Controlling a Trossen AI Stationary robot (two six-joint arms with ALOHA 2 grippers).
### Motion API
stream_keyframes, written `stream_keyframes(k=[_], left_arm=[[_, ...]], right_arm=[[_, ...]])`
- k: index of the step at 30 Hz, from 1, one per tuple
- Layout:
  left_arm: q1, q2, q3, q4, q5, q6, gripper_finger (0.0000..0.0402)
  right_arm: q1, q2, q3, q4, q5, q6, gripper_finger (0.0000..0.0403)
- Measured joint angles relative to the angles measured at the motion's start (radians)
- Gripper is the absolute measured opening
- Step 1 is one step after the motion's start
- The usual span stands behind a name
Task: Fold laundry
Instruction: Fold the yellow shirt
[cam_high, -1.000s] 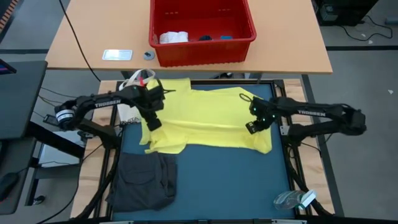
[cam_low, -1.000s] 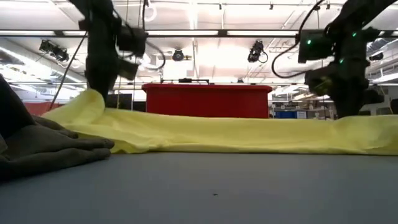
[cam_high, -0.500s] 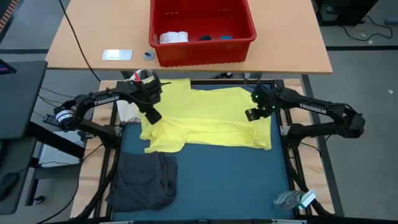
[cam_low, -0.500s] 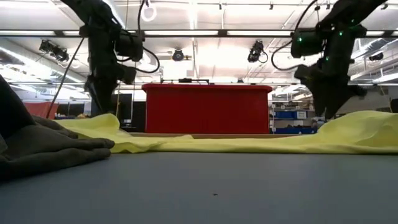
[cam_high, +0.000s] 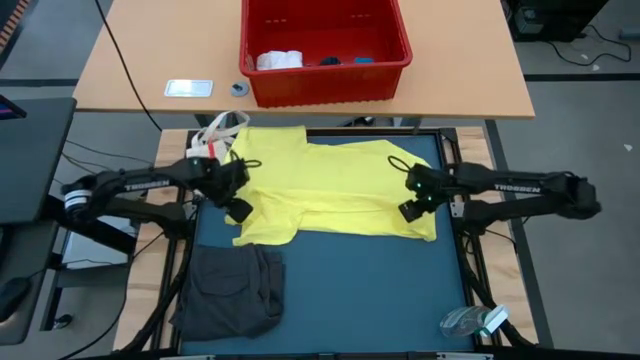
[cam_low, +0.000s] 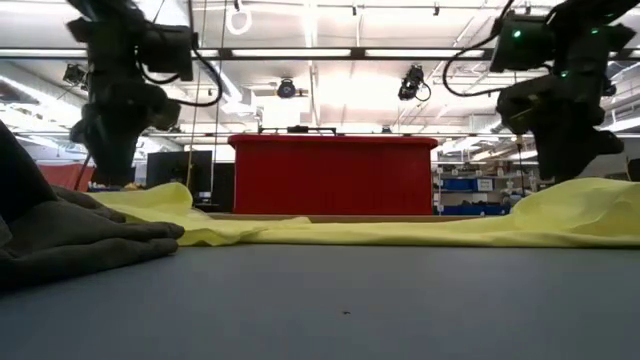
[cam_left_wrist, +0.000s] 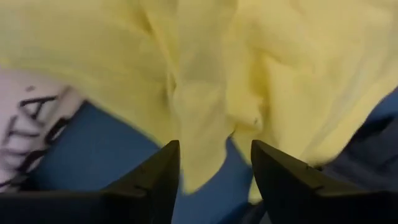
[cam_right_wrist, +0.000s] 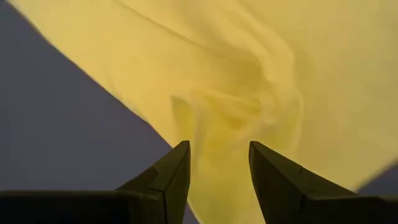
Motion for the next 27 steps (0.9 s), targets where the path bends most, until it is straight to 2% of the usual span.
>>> stream_keyframes(k=[5,8,10,14,15,17,20,27], left_arm=[[-0.05,-0.009,-0.109,0.094,-0.034,-0.105,0.0202],[-0.054,0.002,-0.16,0.088,-0.083,-0.179,0.0181],[-0.054,-0.001,-0.166,0.066,-0.1,-0.234,0.0146],[-0.077,-0.025,-0.102,-0.005,-0.185,-0.308,0.0029],[-0.08,-0.029,-0.081,-0.043,-0.216,-0.33,0.0017],[-0.078,-0.028,-0.037,-0.152,-0.27,-0.363,0.0015],[-0.077,-0.028,0.01,-0.279,-0.296,-0.377,0.0015],[-0.077,-0.027,0.033,-0.287,-0.258,-0.259,0.0015]], right_arm=[[0.071,-0.021,-0.022,0.026,0.031,0.018,0.0168],[0.111,-0.021,-0.022,0.016,0.058,0.039,0.0164],[0.143,-0.021,-0.022,0.014,0.065,0.055,0.0159],[0.198,-0.021,-0.022,-0.049,0.105,0.086,0.0141],[0.205,-0.021,-0.022,-0.07,0.119,0.094,0.0135],[0.216,-0.021,-0.022,-0.121,0.138,0.107,0.0124],[0.223,-0.021,-0.022,-0.154,0.143,0.117,0.0111],[0.248,-0.036,-0.022,-0.118,0.074,0.086,0.0112]])
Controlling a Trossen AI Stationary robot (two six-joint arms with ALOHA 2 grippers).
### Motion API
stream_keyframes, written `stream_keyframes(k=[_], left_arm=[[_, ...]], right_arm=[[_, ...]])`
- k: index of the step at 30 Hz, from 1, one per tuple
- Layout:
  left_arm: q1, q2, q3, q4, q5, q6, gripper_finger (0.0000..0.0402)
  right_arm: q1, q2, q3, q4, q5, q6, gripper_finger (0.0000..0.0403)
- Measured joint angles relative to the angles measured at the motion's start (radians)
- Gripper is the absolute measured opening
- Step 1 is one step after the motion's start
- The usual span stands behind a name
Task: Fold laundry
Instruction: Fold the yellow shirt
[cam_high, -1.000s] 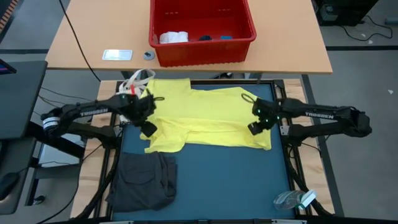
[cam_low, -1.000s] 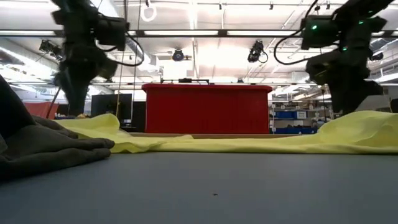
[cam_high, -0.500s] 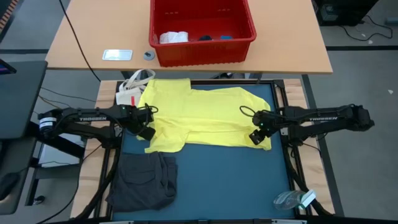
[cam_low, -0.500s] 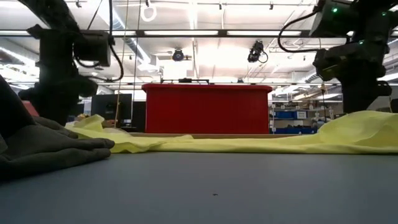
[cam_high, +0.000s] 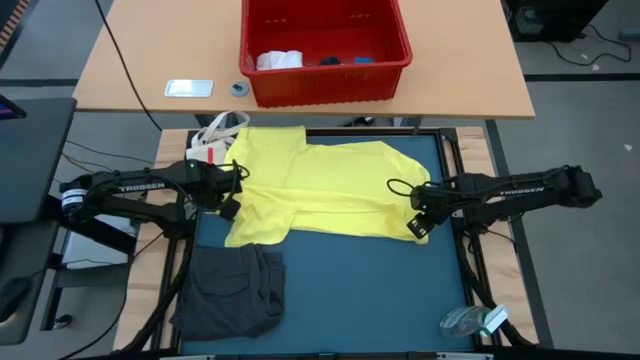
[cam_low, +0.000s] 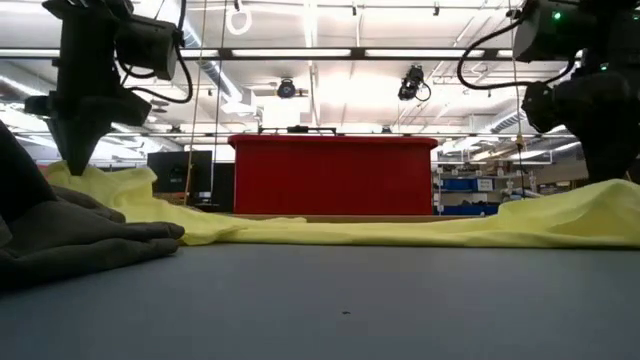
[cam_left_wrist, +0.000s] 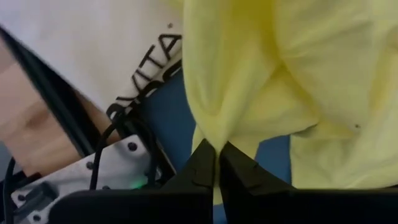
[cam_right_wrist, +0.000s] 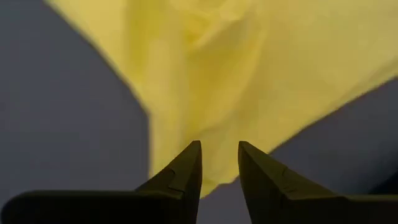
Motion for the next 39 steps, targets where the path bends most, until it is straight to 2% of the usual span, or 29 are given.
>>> stream_keyframes(k=[3,11,16,19,21,24,26,29,30,31,35,39], left_arm=[[0.0,0.0,0.0,0.009,0.0,0.01,0.0014],[0.0,0.0,0.0,0.009,0.002,0.02,0.0014],[0.0,0.0,0.0,0.028,-0.009,0.039,0.0014],[0.0,0.0,0.0,0.04,-0.011,0.038,0.0014],[0.0,0.0,0.0,0.043,-0.011,0.038,0.0014],[0.0,0.001,0.0,0.041,-0.009,0.037,0.0014],[0.0,0.001,0.0,0.036,-0.003,0.036,0.0014],[0.0,0.001,0.0,0.038,0.001,0.019,0.0014],[0.0,0.001,0.0,0.038,0.001,0.018,0.0014],[0.0,0.001,0.0,0.04,0.001,0.018,0.0014],[0.0,0.004,0.0,0.052,-0.008,0.018,0.0014],[0.0,0.004,0.0,0.068,-0.013,0.018,0.0014]], right_arm=[[0.029,-0.015,0.0,0.035,-0.037,-0.001,0.0121],[0.102,-0.066,0.0,0.177,-0.044,0.011,0.0174],[0.101,0.01,-0.021,0.179,0.043,-0.007,0.0193],[0.085,0.084,-0.051,0.193,0.041,-0.021,0.0181],[0.083,0.123,-0.061,0.235,0.038,-0.041,0.0153],[0.074,0.156,-0.042,0.208,0.038,-0.042,0.0063],[0.068,0.161,0.012,0.099,0.079,-0.022,0.0018],[0.064,0.178,0.106,-0.267,0.296,0.167,0.0017],[0.059,0.183,0.128,-0.348,0.349,0.211,0.0016],[0.05,0.177,0.14,-0.358,0.365,0.226,0.0014],[0.002,0.174,0.14,-0.313,0.245,0.164,0.0019],[-0.022,0.176,0.141,-0.3,0.156,0.133,0.0073]])
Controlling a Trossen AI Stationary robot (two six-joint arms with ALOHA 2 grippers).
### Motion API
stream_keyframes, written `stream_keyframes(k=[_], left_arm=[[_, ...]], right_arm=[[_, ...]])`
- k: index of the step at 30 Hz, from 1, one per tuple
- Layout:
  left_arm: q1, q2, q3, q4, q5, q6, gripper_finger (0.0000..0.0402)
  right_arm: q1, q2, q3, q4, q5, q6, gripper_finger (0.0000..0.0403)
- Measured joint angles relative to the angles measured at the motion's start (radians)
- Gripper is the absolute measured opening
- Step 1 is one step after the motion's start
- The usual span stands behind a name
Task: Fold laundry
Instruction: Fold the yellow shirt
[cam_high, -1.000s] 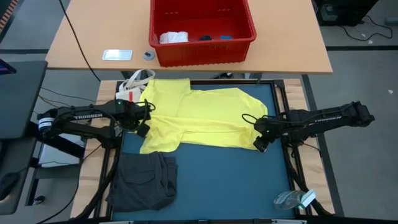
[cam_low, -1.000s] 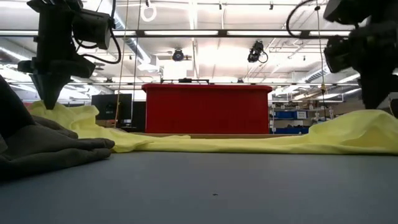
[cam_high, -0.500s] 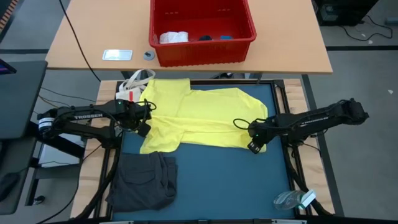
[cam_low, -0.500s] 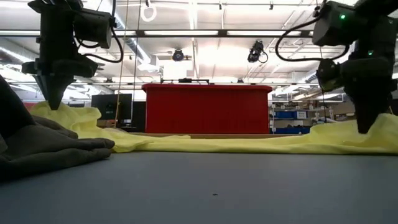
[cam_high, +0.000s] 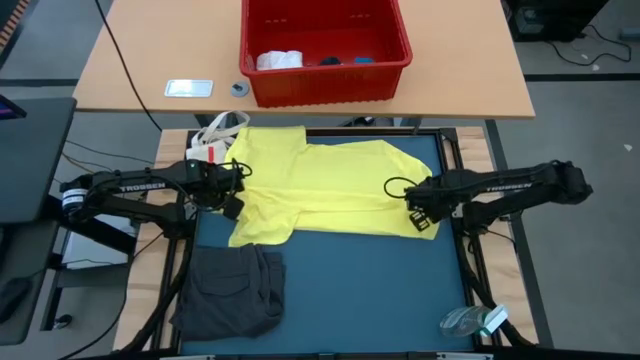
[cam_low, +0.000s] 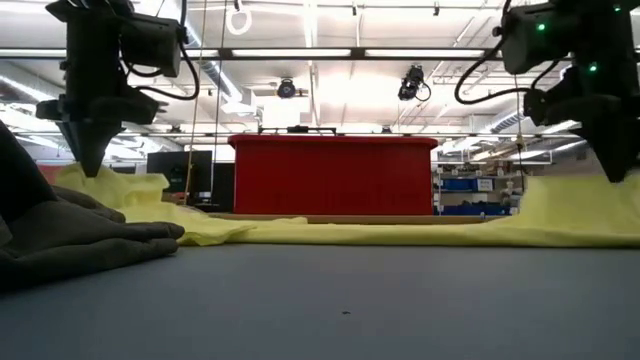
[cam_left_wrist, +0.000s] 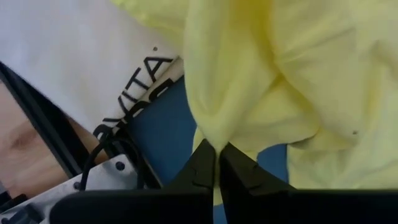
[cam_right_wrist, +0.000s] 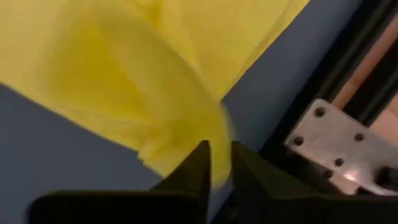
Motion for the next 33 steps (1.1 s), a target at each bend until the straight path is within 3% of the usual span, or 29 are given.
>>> stream_keyframes(k=[4,7,10,12,17,24,33], left_arm=[[0.0,0.0,0.0,0.0,-0.003,-0.002,0.0014],[0.0,0.0,0.0,-0.003,-0.003,-0.007,0.0014],[0.0,0.0,0.0,-0.002,-0.003,-0.008,0.0014],[0.0,-0.001,0.0,-0.002,-0.003,-0.007,0.0014],[0.0,-0.001,0.0,0.011,-0.003,0.035,0.0014],[-0.001,-0.001,0.0,0.054,0.025,0.138,0.0014],[-0.001,-0.001,0.0,0.161,0.016,0.174,0.0018]], right_arm=[[-0.018,-0.011,0.013,0.009,0.003,0.067,0.0138],[-0.022,-0.016,0.045,-0.002,0.119,0.107,0.017],[-0.022,-0.018,0.082,0.021,0.223,0.074,0.0177],[-0.022,-0.018,0.085,0.11,0.2,-0.06,0.0175],[-0.019,0.004,0.04,0.343,0.019,-0.484,0.0173],[0.02,0.036,-0.002,0.359,-0.011,-1.064,0.0174],[0.023,0.121,-0.011,0.352,-0.029,-1.263,0.0173]])
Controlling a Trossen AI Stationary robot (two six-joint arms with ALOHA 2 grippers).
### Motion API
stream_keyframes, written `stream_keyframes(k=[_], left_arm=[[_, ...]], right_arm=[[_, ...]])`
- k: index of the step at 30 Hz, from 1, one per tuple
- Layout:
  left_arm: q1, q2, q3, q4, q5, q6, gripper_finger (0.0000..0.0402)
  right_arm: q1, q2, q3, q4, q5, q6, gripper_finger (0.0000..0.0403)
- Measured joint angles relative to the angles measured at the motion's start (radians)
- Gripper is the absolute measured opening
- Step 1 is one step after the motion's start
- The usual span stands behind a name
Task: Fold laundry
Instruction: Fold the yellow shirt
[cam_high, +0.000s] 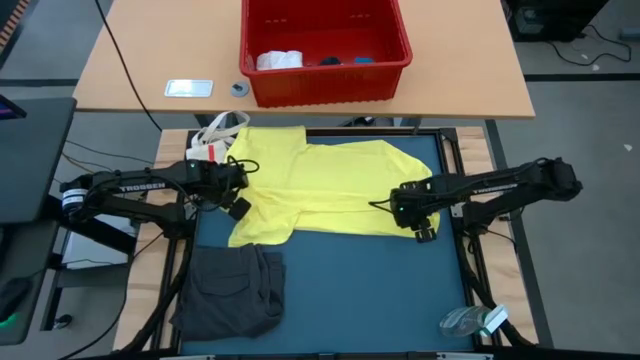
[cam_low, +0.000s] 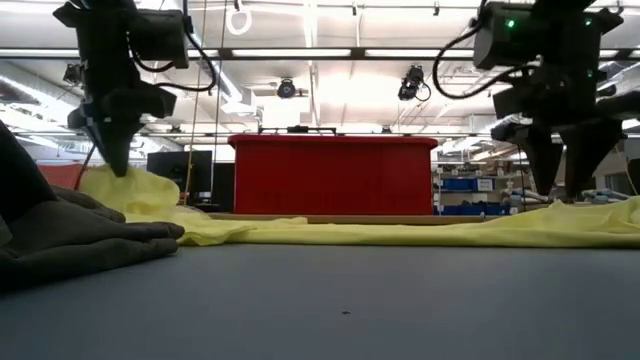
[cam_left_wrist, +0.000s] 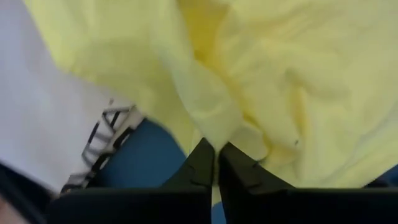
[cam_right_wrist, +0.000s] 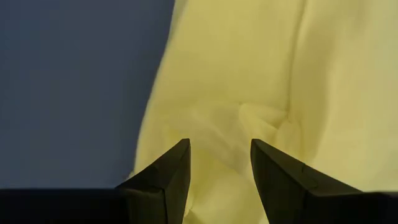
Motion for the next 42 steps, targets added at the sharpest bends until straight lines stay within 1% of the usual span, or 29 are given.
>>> stream_keyframes(k=[2,5,7,8,10,12,13,14,15,16,19,21,23,24,26,28,30,32,34,36,38,39,42], left_arm=[[0.0,0.0,0.0,0.034,-0.003,0.004,0.0032],[0.0,0.0,0.0,0.054,-0.004,0.002,0.0071],[0.0,0.0,0.0,0.05,-0.004,-0.016,0.01],[0.0,0.0,0.0,0.046,-0.004,-0.027,0.0113],[0.0,0.0,0.0,0.03,-0.003,-0.048,0.0137],[0.0,0.0,0.0,0.009,-0.003,-0.05,0.0152],[0.0,0.0,0.0,-0.005,-0.003,-0.051,0.0157],[0.0,0.0,0.0,-0.02,-0.003,-0.054,0.016],[0.0,0.0,0.0,-0.033,-0.003,-0.058,0.016],[0.0,0.0,0.0,-0.042,-0.003,-0.065,0.0161],[0.0,0.0,0.0,-0.062,-0.003,-0.069,0.0162],[0.0,0.0,0.0,-0.055,-0.014,-0.065,0.0162],[0.001,0.0,0.0,-0.048,-0.028,-0.049,0.0162],[0.004,0.0,0.0,-0.049,-0.038,-0.046,0.0162],[0.016,0.0,0.0,-0.05,-0.043,-0.045,0.0162],[0.024,0.0,0.0,-0.05,-0.045,-0.046,0.0162],[0.029,0.0,0.0,-0.05,-0.039,-0.05,0.0162],[0.028,0.0,0.008,-0.056,-0.005,-0.059,0.0162],[0.019,-0.003,0.039,-0.054,0.023,-0.051,0.0162],[0.0,-0.012,0.091,-0.031,0.023,-0.009,0.0162],[-0.011,-0.018,0.131,0.074,0.022,0.061,0.0162],[-0.014,-0.017,0.136,0.163,0.032,0.113,0.0162],[-0.007,0.039,0.109,0.437,0.156,0.291,0.0162]], right_arm=[[0.0,0.046,0.0,0.004,0.008,-0.016,0.0173],[0.0,0.122,0.0,0.011,0.042,-0.021,0.0171],[0.0,0.169,0.0,0.023,0.092,0.012,0.0161],[0.0,0.189,0.0,0.029,0.119,0.048,0.015],[-0.006,0.221,0.007,0.025,0.127,0.132,0.0112],[-0.019,0.234,0.019,0.01,0.096,0.225,0.0049],[-0.028,0.233,0.026,-0.014,0.078,0.274,0.0025],[-0.038,0.229,0.032,-0.043,0.067,0.343,0.0015],[-0.051,0.222,0.039,-0.087,0.075,0.44,0.0014],[-0.063,0.214,0.042,-0.137,0.103,0.536,0.0014],[-0.09,0.171,0.043,-0.269,0.243,0.744,0.0007],[-0.101,0.143,0.043,-0.285,0.34,0.808,0.0006],[-0.117,0.119,0.045,-0.299,0.419,0.848,0.0012],[-0.13,0.112,0.05,-0.319,0.441,0.881,0.0016],[-0.161,0.11,0.066,-0.359,0.445,0.967,0.0027],[-0.181,0.104,0.077,-0.374,0.393,1.026,0.0039],[-0.175,0.081,0.091,-0.35,0.308,1.024,0.0053],[-0.155,0.043,0.095,-0.299,0.214,1.011,0.007],[-0.136,0.001,0.094,-0.248,0.141,1.007,0.009],[-0.127,-0.033,0.094,-0.199,0.106,1.013,0.0112],[-0.14,-0.05,0.094,-0.139,0.097,1.003,0.0136],[-0.157,-0.053,0.094,-0.092,0.095,0.984,0.0148],[-0.218,-0.044,0.094,0.062,0.054,0.923,0.0185]])
